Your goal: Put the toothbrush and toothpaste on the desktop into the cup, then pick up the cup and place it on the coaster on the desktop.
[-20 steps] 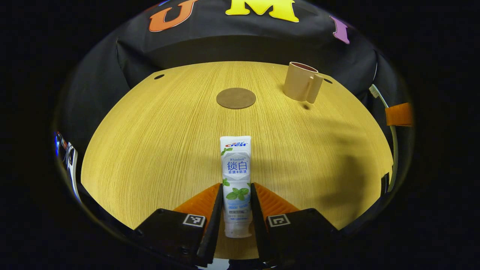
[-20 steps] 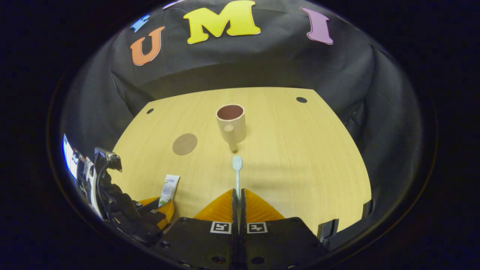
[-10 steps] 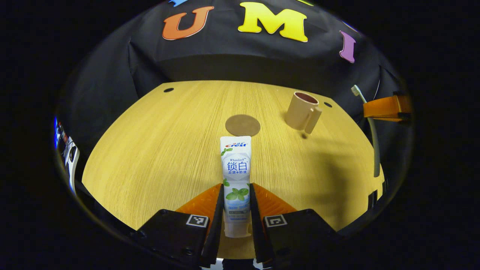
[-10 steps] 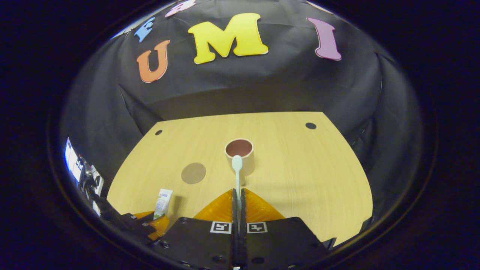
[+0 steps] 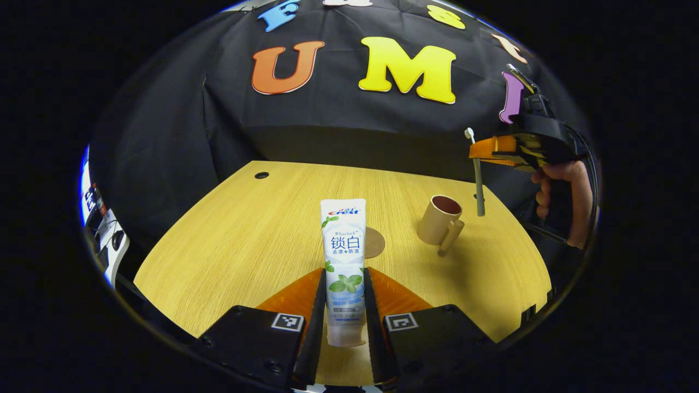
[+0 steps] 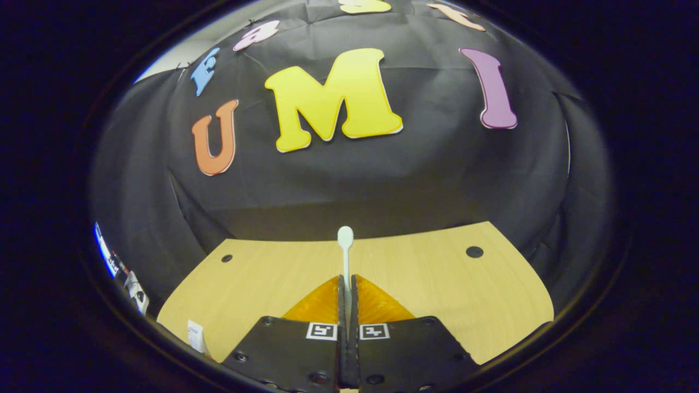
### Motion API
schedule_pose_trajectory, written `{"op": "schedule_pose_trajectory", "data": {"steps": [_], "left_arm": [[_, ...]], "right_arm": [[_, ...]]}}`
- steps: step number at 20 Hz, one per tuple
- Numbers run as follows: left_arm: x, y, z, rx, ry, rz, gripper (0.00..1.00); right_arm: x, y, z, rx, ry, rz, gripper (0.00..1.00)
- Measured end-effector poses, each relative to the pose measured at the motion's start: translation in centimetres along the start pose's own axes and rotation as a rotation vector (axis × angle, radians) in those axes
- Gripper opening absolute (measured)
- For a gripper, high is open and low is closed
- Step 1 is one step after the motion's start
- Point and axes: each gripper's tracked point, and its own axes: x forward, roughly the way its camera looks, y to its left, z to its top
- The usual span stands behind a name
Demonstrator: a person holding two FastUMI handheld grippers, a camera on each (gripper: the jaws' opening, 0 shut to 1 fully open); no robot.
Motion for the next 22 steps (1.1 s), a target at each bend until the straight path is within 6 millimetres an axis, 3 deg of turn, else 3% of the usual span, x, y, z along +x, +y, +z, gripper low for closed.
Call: {"op": "schedule_pose_trajectory", "data": {"steps": [1,2,5,6,7,8,9,10,16,21,22], "left_arm": [[0.2,0.2,0.3,-0.001,-0.005,0.006,0.4],[0.5,0.4,0.4,-0.001,-0.007,0.011,0.47],[1.4,0.8,1.1,-0.009,-0.022,0.018,0.47],[1.8,1.0,1.5,-0.012,-0.03,0.023,0.4],[2.1,1.2,1.8,-0.015,-0.038,0.028,0.4],[2.4,1.3,2.2,-0.017,-0.043,0.032,0.47],[2.7,1.4,2.5,-0.018,-0.048,0.036,0.4],[2.9,1.4,3.0,-0.015,-0.054,0.039,0.4],[3.9,0.6,4.9,0.008,-0.079,0.03,0.4],[4.8,-1.3,6.2,0.037,-0.105,0.005,0.4],[5.0,-1.9,6.5,0.043,-0.115,0.0,0.4]], "right_arm": [[1.0,0.2,0.1,0.003,-0.015,0.008,0.01],[2.1,0.4,0.2,0.007,-0.033,0.017,0.0],[4.7,0.7,-0.2,-0.021,-0.079,0.026,0.0],[5.4,0.7,-0.8,-0.036,-0.084,0.027,0.0],[6.1,0.8,-1.5,-0.047,-0.082,0.031,0.0],[6.7,0.7,-2.3,-0.058,-0.077,0.031,0.0],[7.1,0.6,-2.9,-0.068,-0.077,0.029,0.0],[7.4,0.6,-3.2,-0.078,-0.088,0.029,0.0],[8.4,-0.5,-5.5,-0.125,-0.099,0.011,0.0],[7.3,-0.6,-6.8,-0.136,-0.072,0.03,0.07],[6.9,-0.8,-6.7,-0.136,-0.068,0.031,0.17]]}}
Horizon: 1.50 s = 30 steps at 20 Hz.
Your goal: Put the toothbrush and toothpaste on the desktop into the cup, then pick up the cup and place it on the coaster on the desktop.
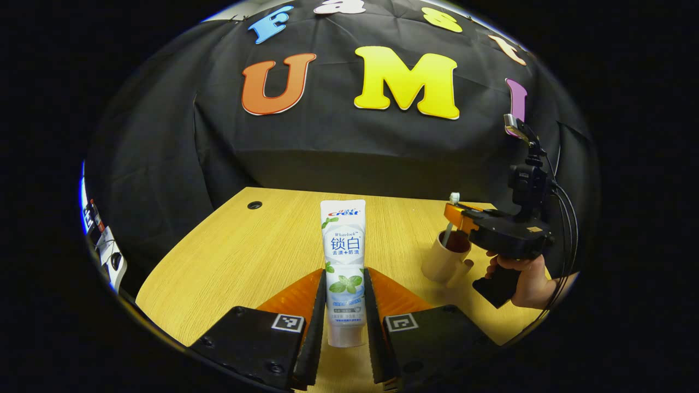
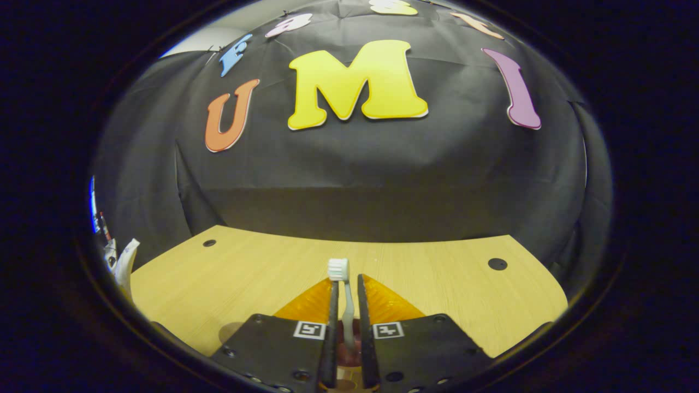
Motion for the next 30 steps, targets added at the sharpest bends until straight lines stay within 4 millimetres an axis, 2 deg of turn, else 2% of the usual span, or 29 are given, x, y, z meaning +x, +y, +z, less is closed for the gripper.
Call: {"op": "schedule_pose_trajectory", "data": {"steps": [1,2,3,4,5,7,8,11,16,17,19,21,24,27,30], "left_arm": [[0.3,-0.7,0.5,0.004,-0.014,-0.011,0.4],[0.6,-1.3,1.0,0.008,-0.034,-0.021,0.4],[1.0,-2.1,1.8,0.017,-0.06,-0.03,0.4],[1.4,-3.0,2.5,0.029,-0.086,-0.043,0.4],[2.0,-3.9,3.2,0.038,-0.115,-0.061,0.4],[3.2,-6.2,4.3,0.049,-0.171,-0.094,0.4],[3.8,-7.5,5.0,0.055,-0.202,-0.11,0.4],[6.3,-12.1,6.8,0.083,-0.303,-0.171,0.39],[9.6,-18.8,8.1,0.138,-0.472,-0.25,0.38],[10.1,-19.5,8.0,0.165,-0.5,-0.248,0.38],[11.5,-20.9,7.0,0.159,-0.501,-0.271,0.38],[12.4,-21.5,6.3,0.157,-0.495,-0.276,0.38],[13.6,-21.5,5.9,0.161,-0.508,-0.261,0.39],[14.8,-21.4,4.7,0.183,-0.494,-0.249,0.39],[15.1,-21.0,3.5,0.191,-0.492,-0.236,0.39]], "right_arm": [[-0.5,-0.2,0.1,0.007,0.004,0.003,0.26],[-1.1,-0.5,0.2,0.016,0.006,0.001,0.46],[-1.7,-0.7,0.5,0.021,0.006,0.0,0.57],[-2.5,-1.2,0.9,0.027,0.004,-0.005,0.72],[-3.4,-1.6,1.2,0.039,0.0,-0.004,0.76],[-5.1,-2.8,1.7,0.045,-0.003,-0.012,0.77],[-6.0,-3.7,1.8,0.04,-0.005,-0.02,0.83],[-8.2,-6.8,1.6,0.01,-0.001,-0.052,0.9],[-11.4,-14.3,-0.5,-0.052,0.069,-0.142,0.94],[-11.9,-15.8,-1.0,-0.063,0.081,-0.163,0.94],[-12.5,-17.9,-2.2,-0.069,0.113,-0.194,0.94],[-12.9,-19.2,-3.2,-0.052,0.135,-0.212,0.94],[-13.2,-19.3,-4.2,-0.026,0.147,-0.211,0.94],[-13.4,-18.8,-4.9,-0.01,0.156,-0.202,0.94],[-13.7,-19.2,-5.9,-0.009,0.164,-0.217,0.94]]}}
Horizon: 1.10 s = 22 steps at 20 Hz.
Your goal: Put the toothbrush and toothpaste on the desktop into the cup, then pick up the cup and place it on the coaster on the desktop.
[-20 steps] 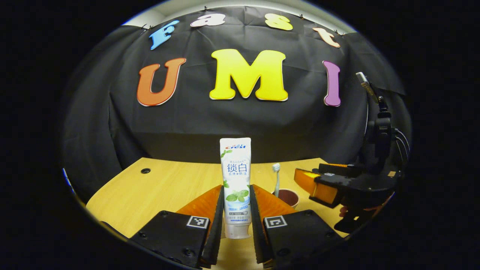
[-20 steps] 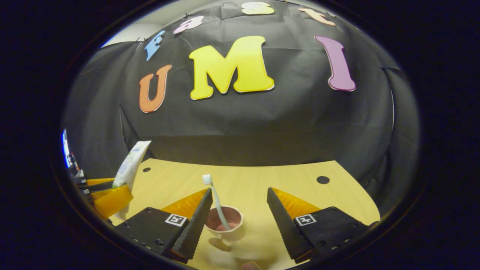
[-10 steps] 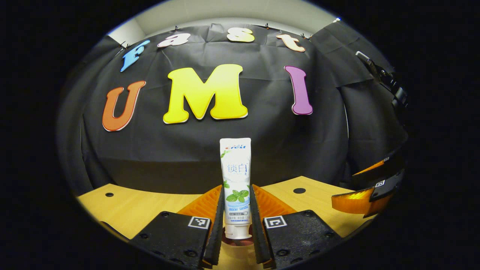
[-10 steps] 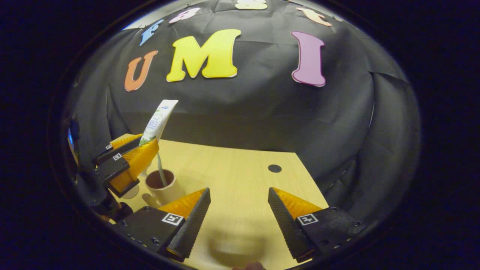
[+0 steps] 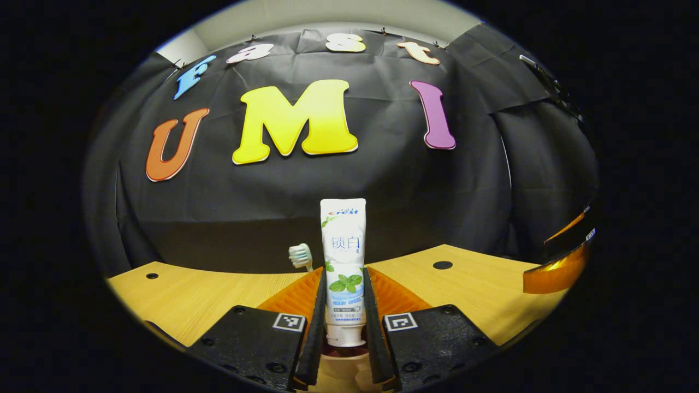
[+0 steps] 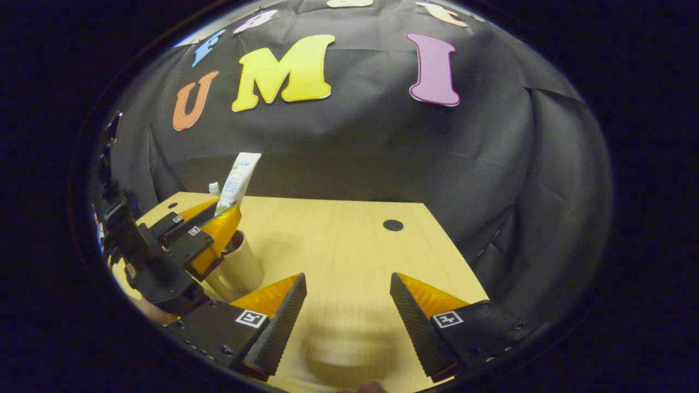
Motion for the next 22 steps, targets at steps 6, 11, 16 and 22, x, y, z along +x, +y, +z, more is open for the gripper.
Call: {"op": "schedule_pose_trajectory", "data": {"steps": [6,11,16,22], "left_arm": [[-1.0,0.1,-1.9,0.014,0.032,0.015,0.41],[-2.5,0.2,-2.4,-0.013,0.079,0.022,0.5],[-5.0,1.1,-1.3,-0.059,0.129,0.021,0.7],[-9.9,3.4,1.6,-0.114,0.178,0.041,0.93]], "right_arm": [[-0.3,0.1,-1.4,0.02,0.027,0.002,0.94],[-0.6,0.9,-1.2,0.023,0.023,0.008,0.94],[-1.6,2.0,0.4,0.033,0.025,0.011,0.94],[-3.7,4.8,1.6,-0.005,0.108,0.007,0.94]]}}
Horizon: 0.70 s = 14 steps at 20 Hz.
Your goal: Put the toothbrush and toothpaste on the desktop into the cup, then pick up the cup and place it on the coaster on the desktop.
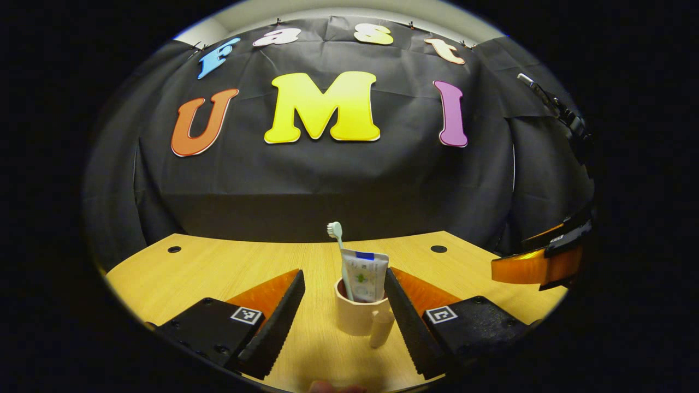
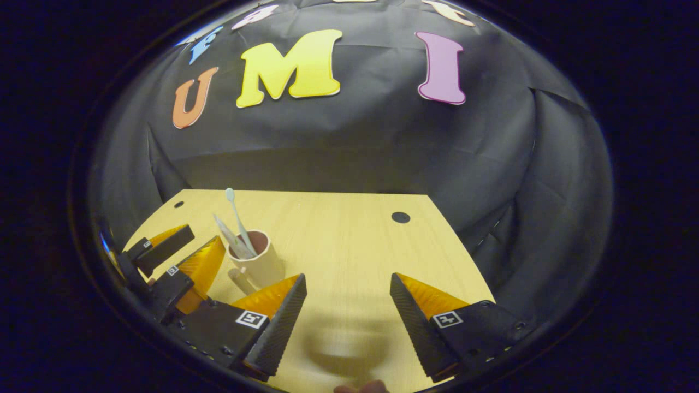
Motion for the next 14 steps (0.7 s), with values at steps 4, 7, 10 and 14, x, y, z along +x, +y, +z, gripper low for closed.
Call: {"op": "schedule_pose_trajectory", "data": {"steps": [4,7,10,14], "left_arm": [[-4.4,2.8,1.0,-0.044,0.063,0.03,0.93],[-7.5,5.9,2.5,-0.05,0.077,0.081,0.93],[-9.7,9.7,3.7,-0.048,0.075,0.144,0.93],[-11.6,14.4,5.3,-0.06,0.057,0.223,0.93]], "right_arm": [[-1.6,3.8,0.5,-0.034,0.078,0.042,0.94],[-1.8,6.8,0.7,-0.06,0.14,0.058,0.94],[-1.2,9.9,0.3,-0.063,0.232,0.07,0.94],[1.0,13.2,-0.2,-0.045,0.364,0.076,0.95]]}}
